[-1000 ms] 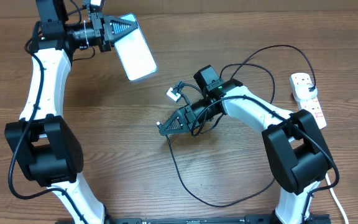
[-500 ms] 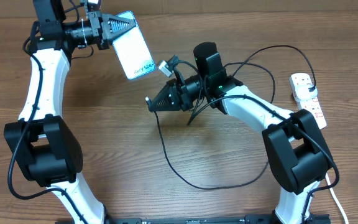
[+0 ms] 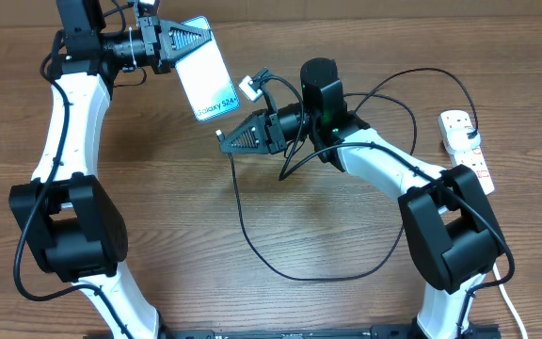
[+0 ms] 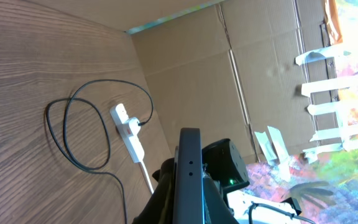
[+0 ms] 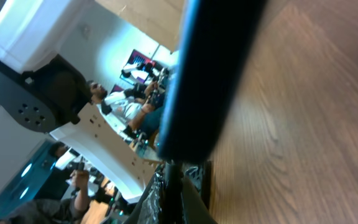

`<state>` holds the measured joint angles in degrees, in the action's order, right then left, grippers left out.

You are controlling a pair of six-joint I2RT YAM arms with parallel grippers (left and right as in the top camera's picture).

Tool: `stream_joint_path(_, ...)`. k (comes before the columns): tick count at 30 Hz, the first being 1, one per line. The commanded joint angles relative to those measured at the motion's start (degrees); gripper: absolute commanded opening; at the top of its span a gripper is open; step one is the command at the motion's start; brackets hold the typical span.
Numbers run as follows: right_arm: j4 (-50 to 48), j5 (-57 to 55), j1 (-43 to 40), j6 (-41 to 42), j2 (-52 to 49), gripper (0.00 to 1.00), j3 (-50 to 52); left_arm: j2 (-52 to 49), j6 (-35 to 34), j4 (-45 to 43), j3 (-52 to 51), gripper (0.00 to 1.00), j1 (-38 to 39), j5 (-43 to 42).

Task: Plug charger to phone and switch on socket

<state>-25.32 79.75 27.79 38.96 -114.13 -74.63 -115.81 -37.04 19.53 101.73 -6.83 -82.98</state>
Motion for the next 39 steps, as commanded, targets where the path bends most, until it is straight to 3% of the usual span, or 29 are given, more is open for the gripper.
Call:
stream_joint_path(1, -0.37, -0.66, -1.81, 0.50, 0.04, 0.04, -0.87, 1.92, 0.83, -0.59, 1.29, 0.04, 0.15, -2.62)
stream_joint_path(11, -4.81, -1.14, -2.32, 3.10, 0.04, 0.04, -0.87, 1.95, 0.85, -2.25, 1.29, 0.04, 0.13, -2.64)
stream_joint_path(39, -5.03, -2.54, -2.32, 3.02, 0.04, 0.04, -0.87, 1.92, 3.04, -2.27, 1.29, 0.04, 1.97, -3.45)
